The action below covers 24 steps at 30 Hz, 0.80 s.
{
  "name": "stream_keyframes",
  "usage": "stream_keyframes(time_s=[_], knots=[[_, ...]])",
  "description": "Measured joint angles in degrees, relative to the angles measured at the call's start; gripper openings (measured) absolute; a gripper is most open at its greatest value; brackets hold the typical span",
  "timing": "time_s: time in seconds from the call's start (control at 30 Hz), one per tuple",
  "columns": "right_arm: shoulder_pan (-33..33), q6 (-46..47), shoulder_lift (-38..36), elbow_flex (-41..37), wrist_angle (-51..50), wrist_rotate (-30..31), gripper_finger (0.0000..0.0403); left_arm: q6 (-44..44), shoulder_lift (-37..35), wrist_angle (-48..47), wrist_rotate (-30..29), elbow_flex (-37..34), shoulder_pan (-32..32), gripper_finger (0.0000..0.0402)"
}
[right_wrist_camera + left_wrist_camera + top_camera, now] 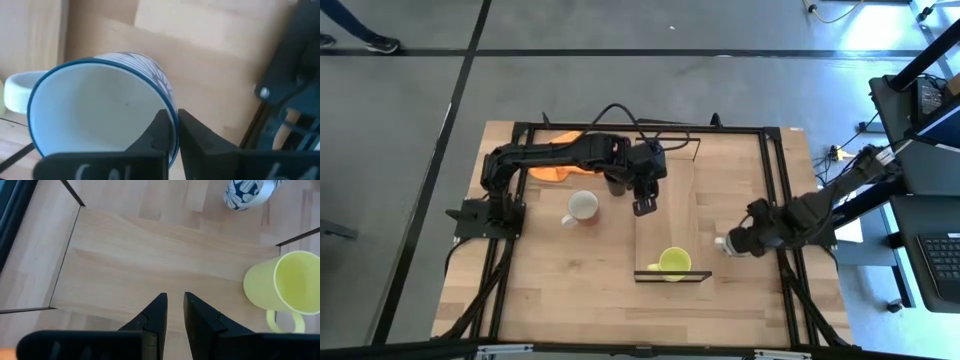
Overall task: Stack small to large cups/mugs on shelf
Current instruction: Put the blue patterned mug on the shelf
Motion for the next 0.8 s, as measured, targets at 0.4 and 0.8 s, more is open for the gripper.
stream_keyframes(time_s=[0.4,0.8], knots=[[-18.81,-29.34,1.97,9.52,-2.83,4.25,0.0022,-1.32,-0.76,-0.70,-0.72,0.00,-3.41,0.0059],[-31.21,-50.90,9.15,10.37,12.69,-1.78,0.0023,-4.79,-8.33,-0.16,-9.33,-0.18,-5.93,0.0059]])
